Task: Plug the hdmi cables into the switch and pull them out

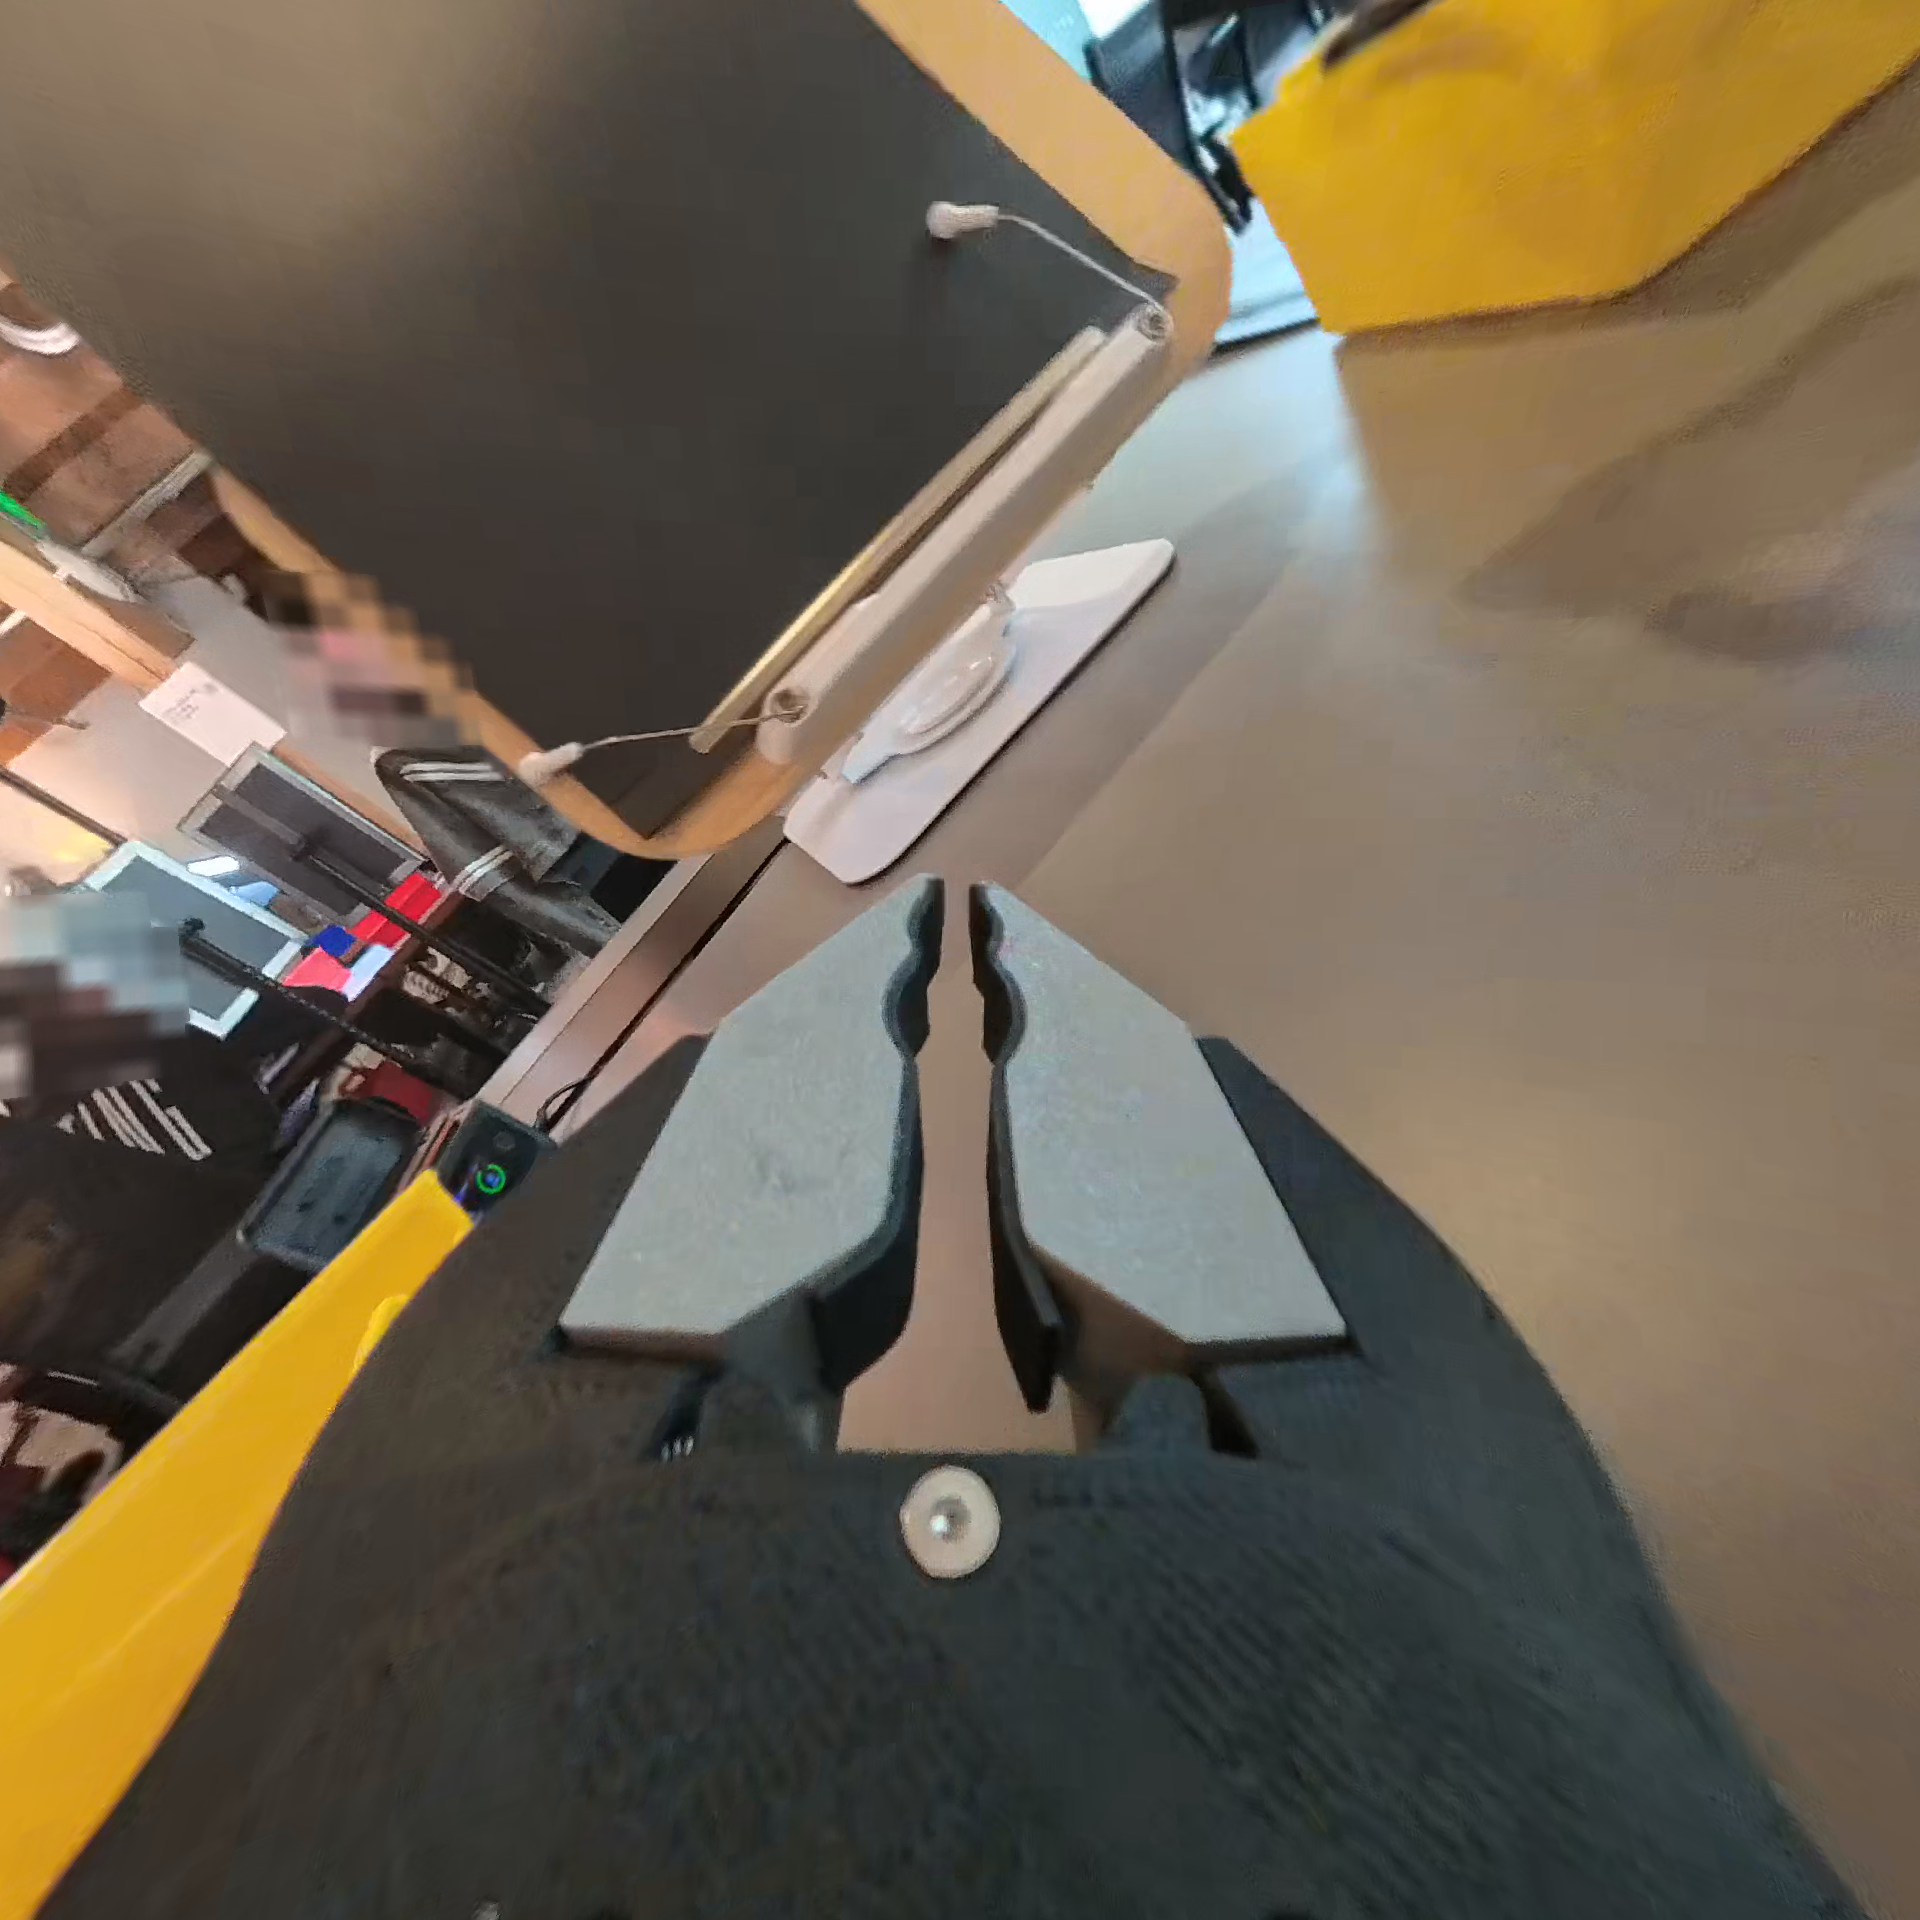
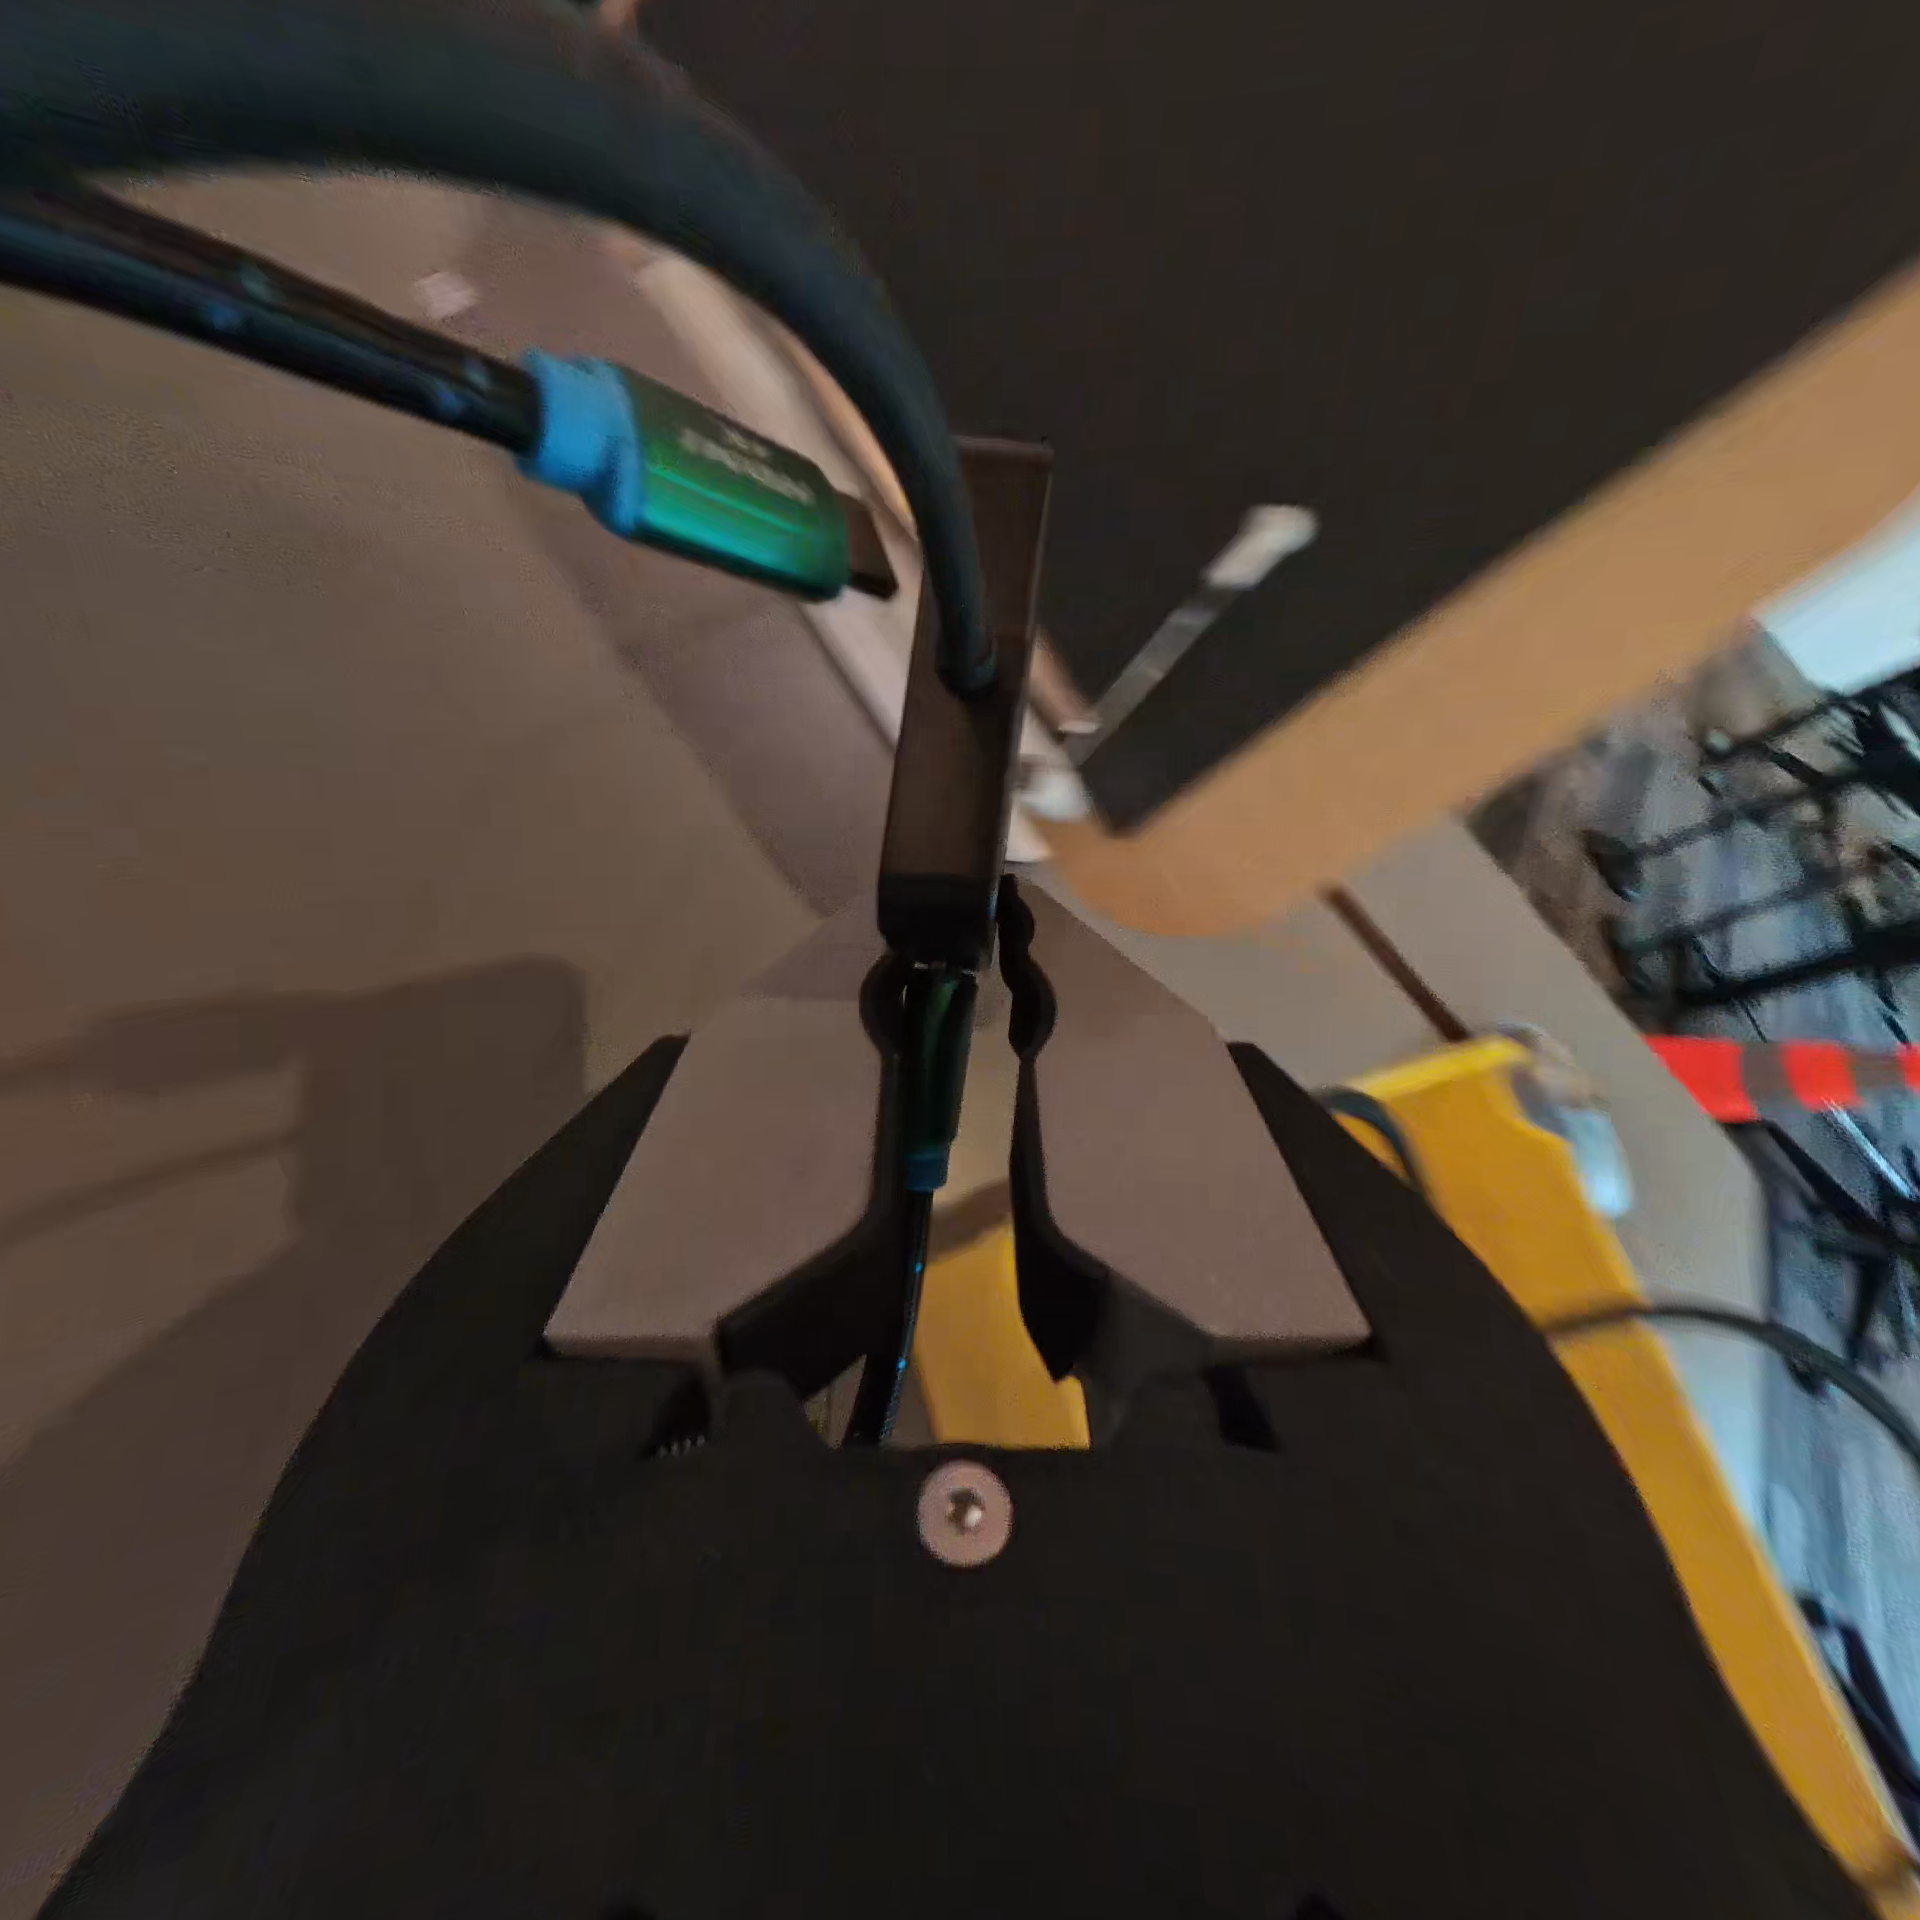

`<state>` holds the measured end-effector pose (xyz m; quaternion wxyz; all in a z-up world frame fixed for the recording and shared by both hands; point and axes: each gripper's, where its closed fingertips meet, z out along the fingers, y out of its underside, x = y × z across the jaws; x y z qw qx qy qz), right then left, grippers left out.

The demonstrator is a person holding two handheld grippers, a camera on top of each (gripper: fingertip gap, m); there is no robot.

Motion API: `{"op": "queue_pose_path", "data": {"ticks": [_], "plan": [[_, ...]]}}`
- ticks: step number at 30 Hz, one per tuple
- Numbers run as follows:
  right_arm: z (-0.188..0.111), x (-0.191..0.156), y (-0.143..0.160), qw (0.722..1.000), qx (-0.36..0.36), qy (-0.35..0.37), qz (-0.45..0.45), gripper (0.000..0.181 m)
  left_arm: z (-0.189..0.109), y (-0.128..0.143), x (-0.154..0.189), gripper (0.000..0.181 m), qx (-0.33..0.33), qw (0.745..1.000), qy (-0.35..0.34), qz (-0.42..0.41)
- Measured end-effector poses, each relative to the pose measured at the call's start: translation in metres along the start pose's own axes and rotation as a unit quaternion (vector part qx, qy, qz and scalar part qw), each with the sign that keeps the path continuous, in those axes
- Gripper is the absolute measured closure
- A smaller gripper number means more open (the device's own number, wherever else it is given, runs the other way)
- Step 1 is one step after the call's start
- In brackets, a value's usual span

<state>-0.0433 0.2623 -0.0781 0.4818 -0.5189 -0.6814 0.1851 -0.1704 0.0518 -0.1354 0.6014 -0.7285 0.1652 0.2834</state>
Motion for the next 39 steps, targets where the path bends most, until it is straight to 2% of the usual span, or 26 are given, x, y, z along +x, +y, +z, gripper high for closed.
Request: {"op": "queue_pose_path", "data": {"ticks": [3,5,7,9,12,14,18,20,24,26,29,32,35,37,39], "plan": [[-0.044,0.077,-0.008,0.997,-0.004,0.071,0.027,0.168,0.004,-0.002,0.016,0.18,-0.007,0.999,0.019,0.038],[-0.066,0.117,-0.007,0.995,-0.031,0.092,0.037,0.168,0.005,-0.004,0.023,0.181,-0.007,0.998,0.023,0.058],[-0.076,0.142,0.002,0.993,-0.074,0.083,0.047,0.168,0.006,-0.006,0.022,0.181,-0.003,0.998,0.015,0.062],[-0.073,0.155,0.028,0.983,-0.16,0.064,0.062,0.168,0.005,-0.005,0.017,0.181,-0.007,0.998,0.005,0.058],[-0.055,0.153,0.079,0.953,-0.298,0.029,0.053,0.167,0.003,-0.004,0.006,0.181,-0.011,0.999,-0.019,0.043],[-0.04,0.155,0.111,0.93,-0.363,0.038,0.048,0.167,0.001,-0.004,0.001,0.181,-0.012,0.999,-0.032,0.025],[-0.015,0.132,0.146,0.896,-0.43,-0.035,0.102,0.164,-0.002,0.0,0.01,0.181,-0.024,0.999,-0.025,0.038],[-0.014,0.131,0.147,0.884,-0.449,-0.045,0.123,0.157,-0.003,-0.002,0.016,0.181,-0.025,0.998,-0.021,0.056],[-0.024,0.132,0.138,0.882,-0.454,-0.048,0.118,0.141,-0.002,-0.004,0.019,0.181,-0.022,0.998,-0.013,0.053],[-0.032,0.136,0.132,0.887,-0.445,-0.044,0.116,0.148,-0.003,-0.002,0.016,0.181,-0.028,0.999,-0.017,0.044],[-0.044,0.14,0.134,0.884,-0.447,-0.033,0.129,0.149,-0.003,-0.001,0.015,0.181,-0.03,0.999,-0.016,0.038],[-0.039,0.131,0.139,0.89,-0.427,-0.049,0.15,0.161,-0.002,-0.001,0.019,0.181,-0.031,0.998,-0.01,0.05],[-0.03,0.123,0.151,0.893,-0.424,-0.051,0.142,0.161,-0.002,-0.001,0.023,0.181,-0.031,0.998,-0.003,0.061],[-0.027,0.121,0.153,0.892,-0.432,-0.049,0.121,0.161,-0.003,-0.001,0.023,0.181,-0.031,0.998,-0.005,0.061],[-0.027,0.119,0.155,0.886,-0.458,-0.046,0.062,0.161,-0.003,-0.002,0.023,0.181,-0.03,0.998,-0.004,0.058]]}}
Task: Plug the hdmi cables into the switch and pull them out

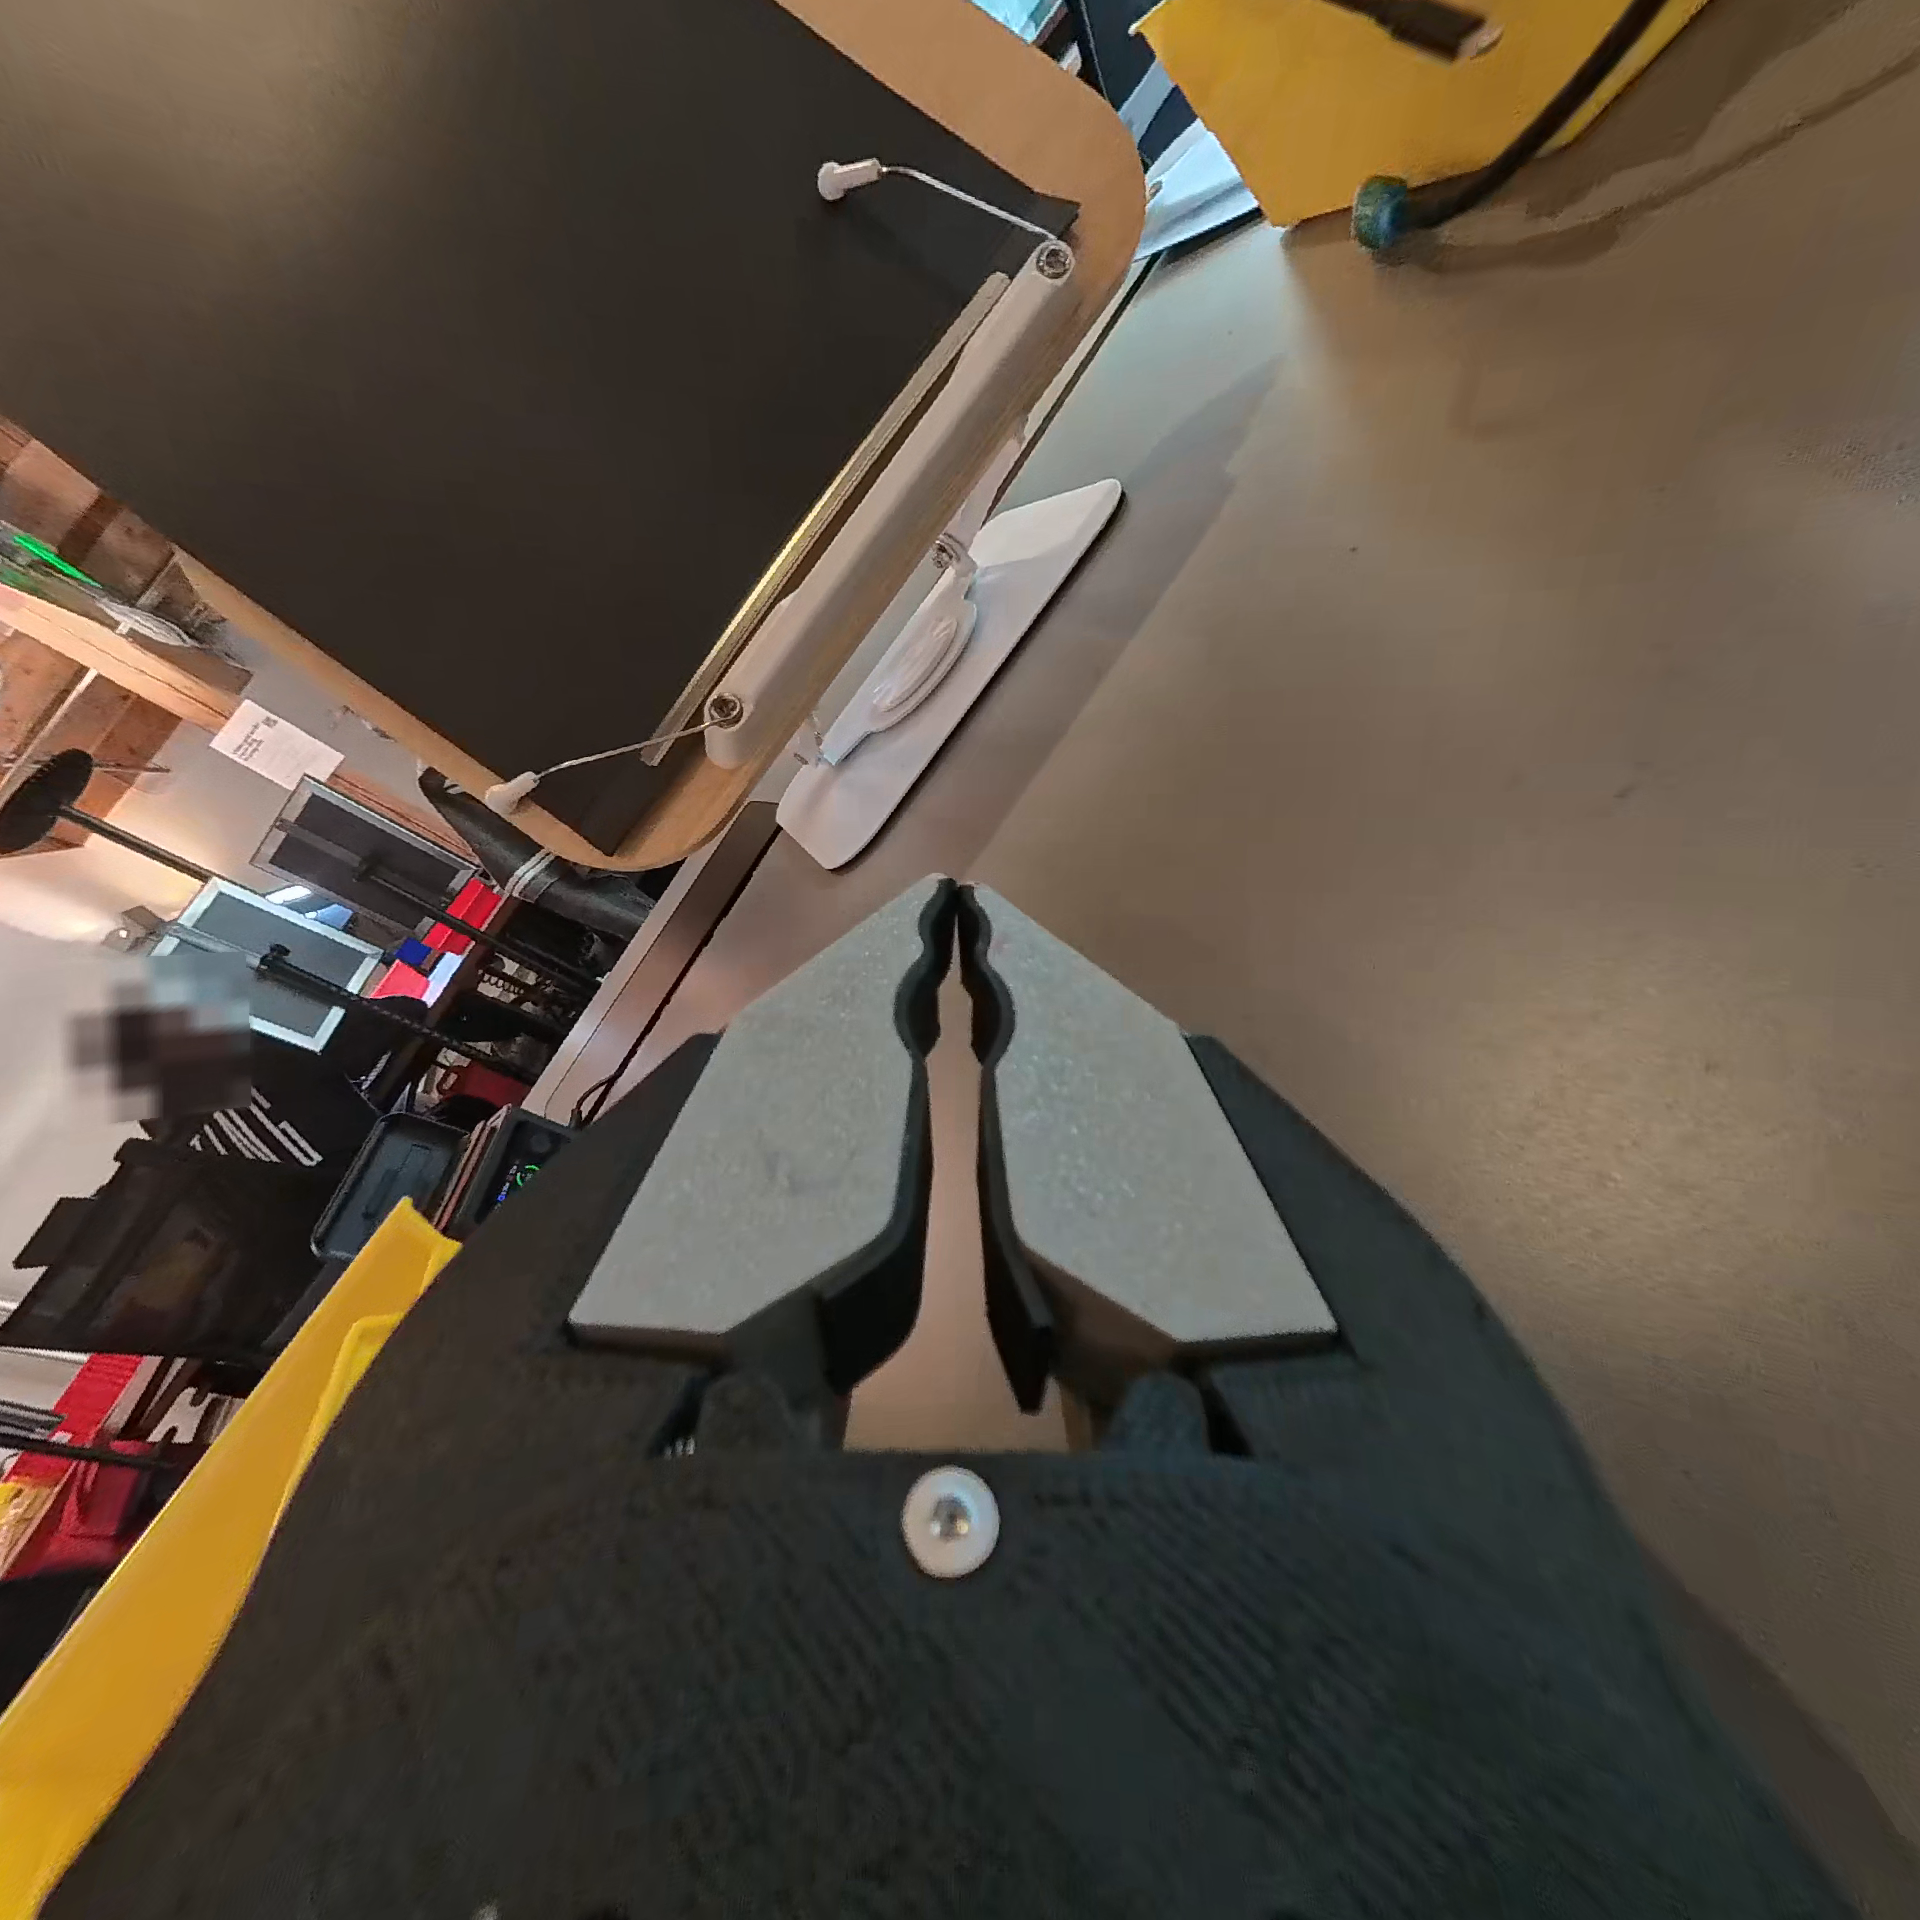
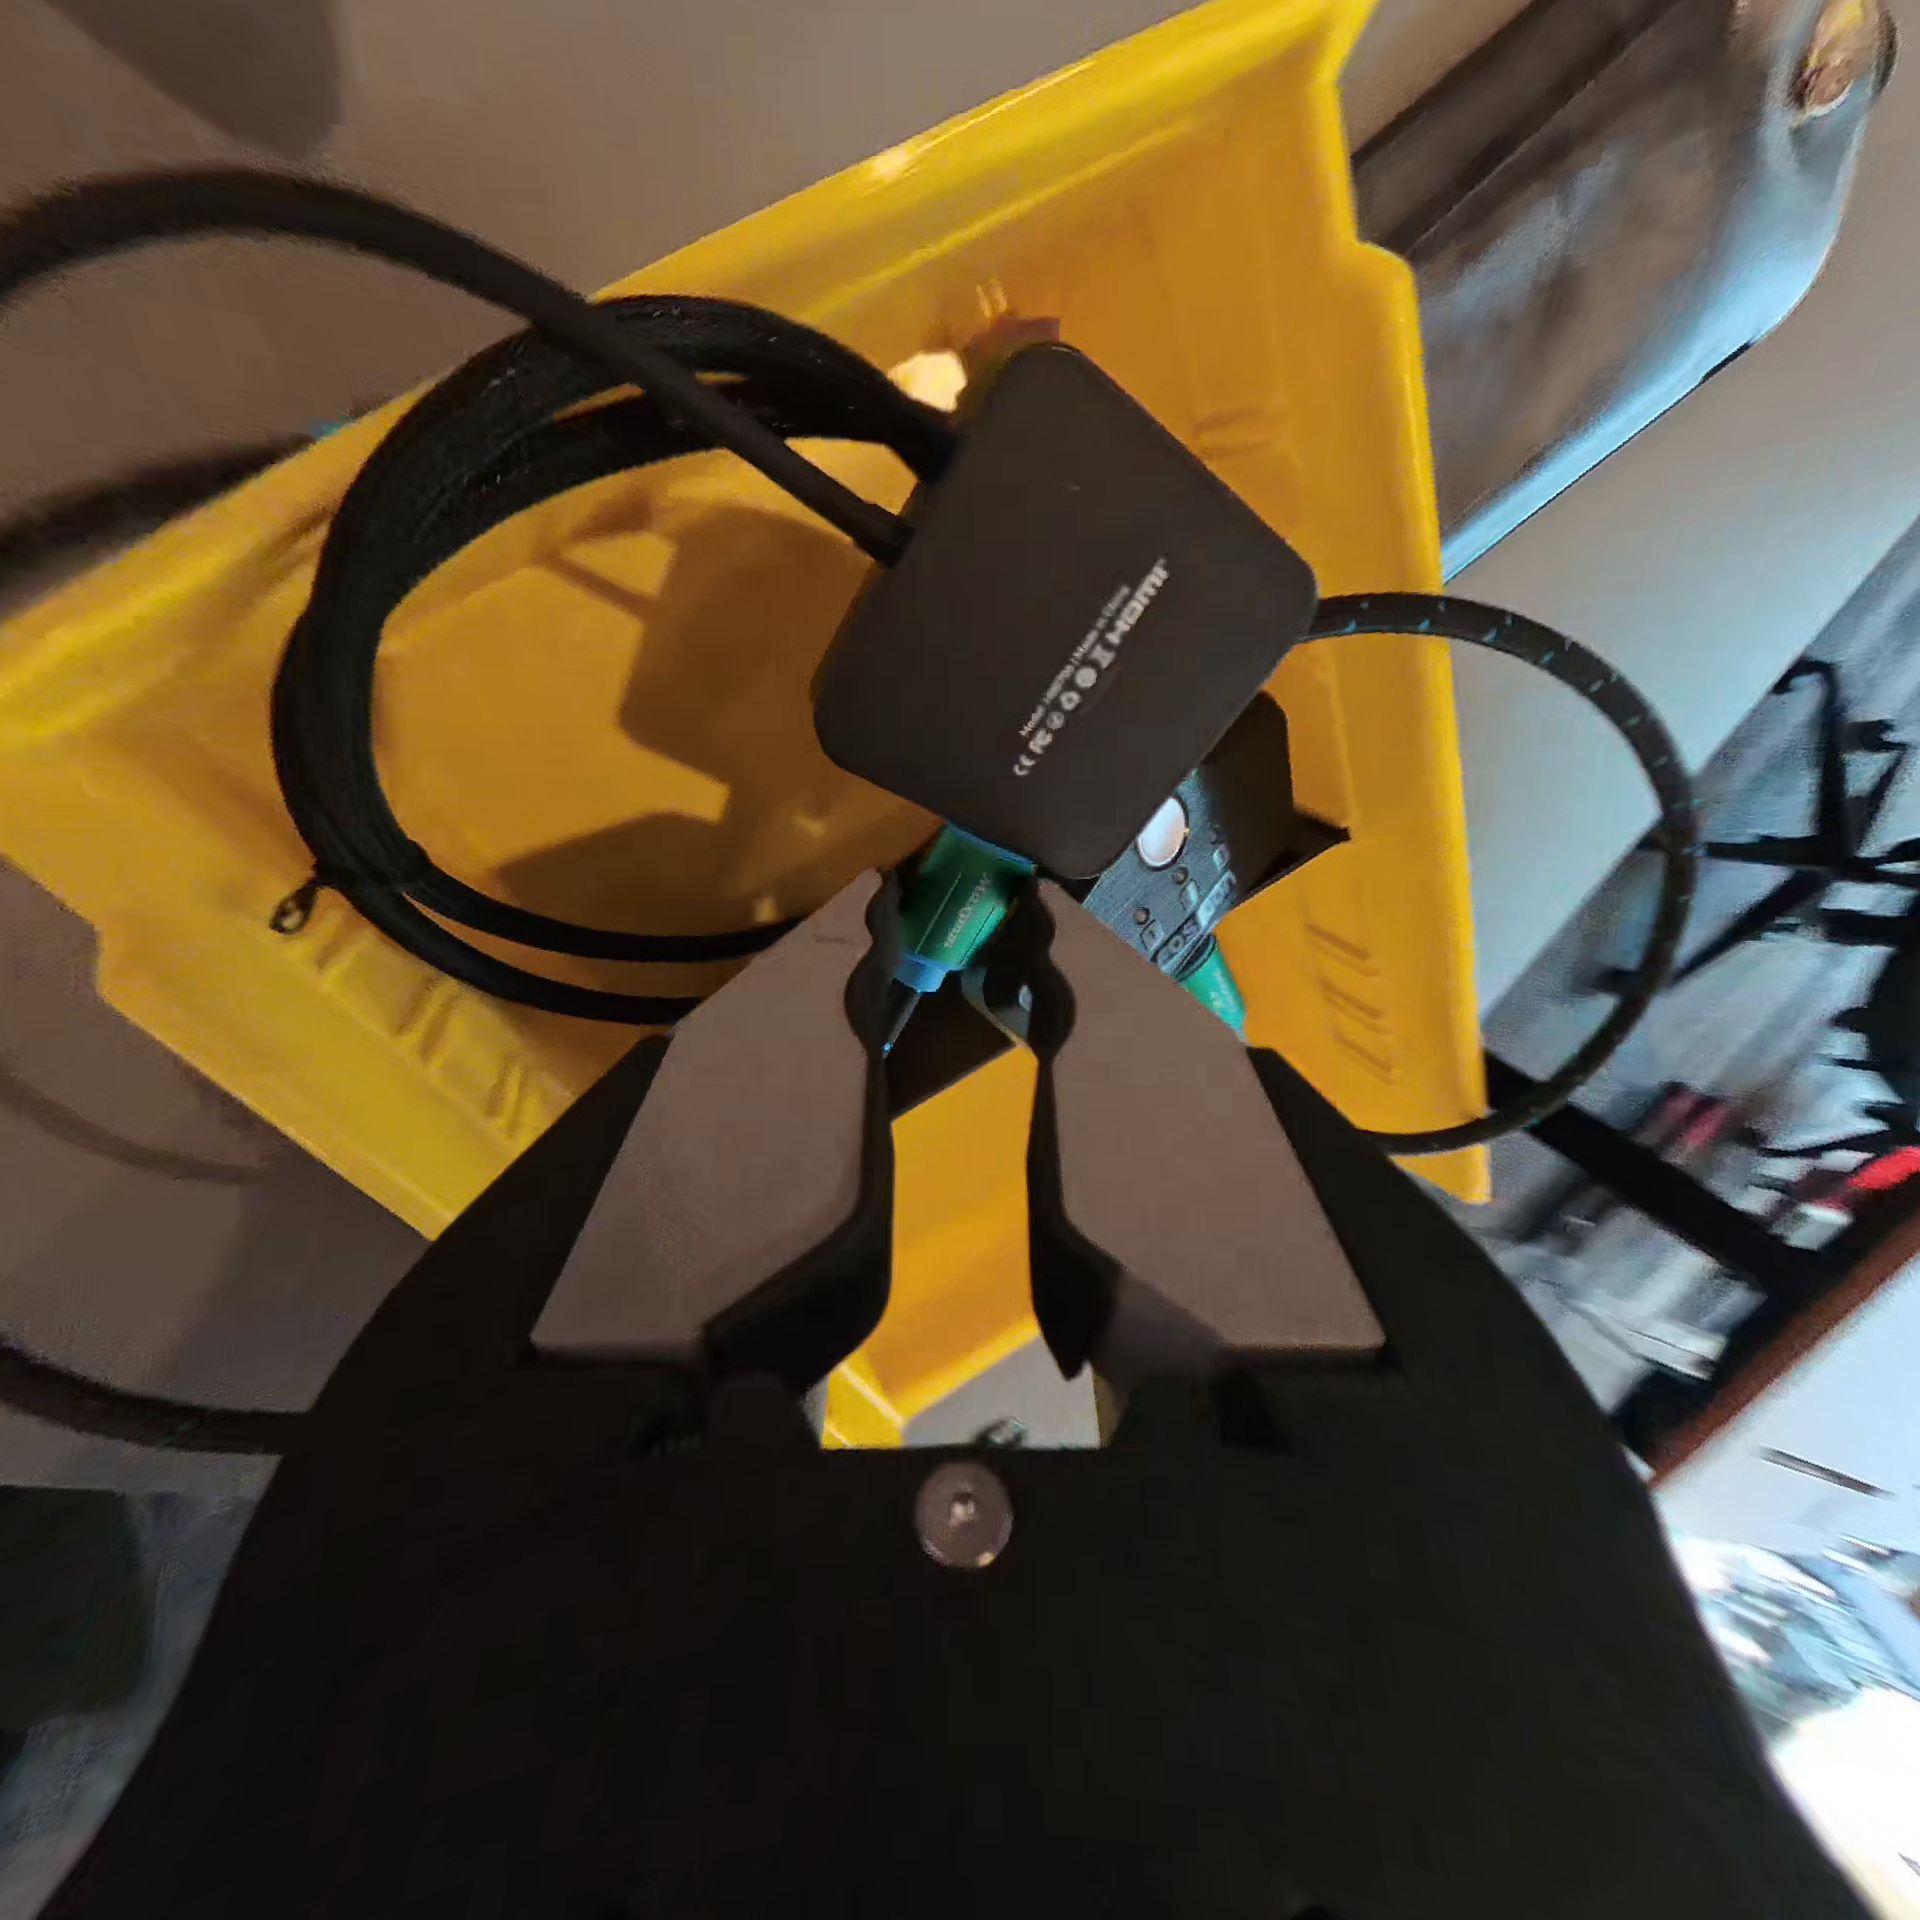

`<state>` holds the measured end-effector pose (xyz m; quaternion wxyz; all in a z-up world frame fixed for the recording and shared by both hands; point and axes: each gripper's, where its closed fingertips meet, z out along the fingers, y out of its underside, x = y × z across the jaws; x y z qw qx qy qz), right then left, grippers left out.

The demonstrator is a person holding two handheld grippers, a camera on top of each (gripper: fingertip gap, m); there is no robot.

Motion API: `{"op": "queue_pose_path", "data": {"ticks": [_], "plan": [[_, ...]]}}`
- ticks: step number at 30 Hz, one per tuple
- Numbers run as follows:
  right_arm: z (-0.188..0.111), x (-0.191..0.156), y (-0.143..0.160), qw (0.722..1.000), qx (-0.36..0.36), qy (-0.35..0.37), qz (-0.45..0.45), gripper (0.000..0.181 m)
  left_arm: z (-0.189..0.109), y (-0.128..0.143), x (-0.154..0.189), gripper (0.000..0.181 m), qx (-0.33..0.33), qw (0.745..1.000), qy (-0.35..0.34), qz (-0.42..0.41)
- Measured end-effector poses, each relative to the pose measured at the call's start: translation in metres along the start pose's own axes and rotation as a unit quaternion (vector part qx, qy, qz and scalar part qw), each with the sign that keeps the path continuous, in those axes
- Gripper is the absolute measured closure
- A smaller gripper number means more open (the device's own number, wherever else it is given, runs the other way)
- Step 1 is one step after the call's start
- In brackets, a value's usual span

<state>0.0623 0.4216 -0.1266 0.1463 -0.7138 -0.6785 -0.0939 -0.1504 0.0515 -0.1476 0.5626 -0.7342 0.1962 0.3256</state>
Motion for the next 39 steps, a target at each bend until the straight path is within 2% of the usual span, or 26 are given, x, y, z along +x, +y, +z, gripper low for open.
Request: {"op": "queue_pose_path", "data": {"ticks": [5,8,10,14,18,23,25,28,30,33,35,38,39], "plan": [[0.012,-0.011,0.006,0.98,-0.116,0.063,-0.148,0.161,0.001,0.001,-0.001,0.181,-0.003,1.0,-0.001,0.0],[0.023,-0.012,0.004,0.967,-0.155,0.095,-0.178,0.162,0.001,0.002,-0.002,0.181,-0.005,1.0,-0.003,-0.002],[0.026,-0.014,0.002,0.969,-0.153,0.084,-0.174,0.162,0.001,0.002,-0.002,0.181,-0.005,1.0,-0.003,-0.003],[0.019,-0.01,0.0,0.984,-0.106,0.055,-0.129,0.162,0.001,0.002,-0.001,0.181,-0.005,1.0,-0.002,0.002],[-0.011,-0.009,-0.004,0.995,-0.007,0.017,-0.094,0.16,0.001,0.002,0.0,0.181,-0.005,1.0,0.002,0.003],[-0.054,-0.007,0.002,0.996,0.07,-0.001,-0.055,0.15,0.001,0.002,0.0,0.181,-0.005,1.0,0.002,0.005],[-0.072,-0.031,0.0,0.992,0.109,-0.036,-0.059,0.15,0.001,0.002,0.001,0.181,-0.006,1.0,0.002,0.005],[-0.086,-0.098,-0.001,0.979,0.139,-0.104,-0.109,0.141,0.002,0.003,0.0,0.181,-0.008,1.0,0.001,0.005],[-0.077,-0.127,0.007,0.975,0.122,-0.091,-0.163,0.14,0.002,0.003,0.0,0.181,-0.009,1.0,0.0,0.005],[-0.056,-0.169,0.019,0.962,0.108,-0.108,-0.225,0.124,0.001,0.003,0.001,0.181,-0.009,1.0,0.0,0.009],[-0.035,-0.176,0.03,0.964,0.07,-0.1,-0.237,0.12,0.001,0.003,0.001,0.181,-0.008,1.0,0.0,0.011],[0.001,-0.16,0.046,0.969,-0.016,-0.037,-0.243,0.13,0.002,0.004,0.003,0.181,-0.012,1.0,0.002,0.015],[0.009,-0.162,0.051,0.967,-0.035,-0.041,-0.248,0.148,0.002,0.004,0.003,0.181,-0.012,1.0,0.002,0.016]]}}
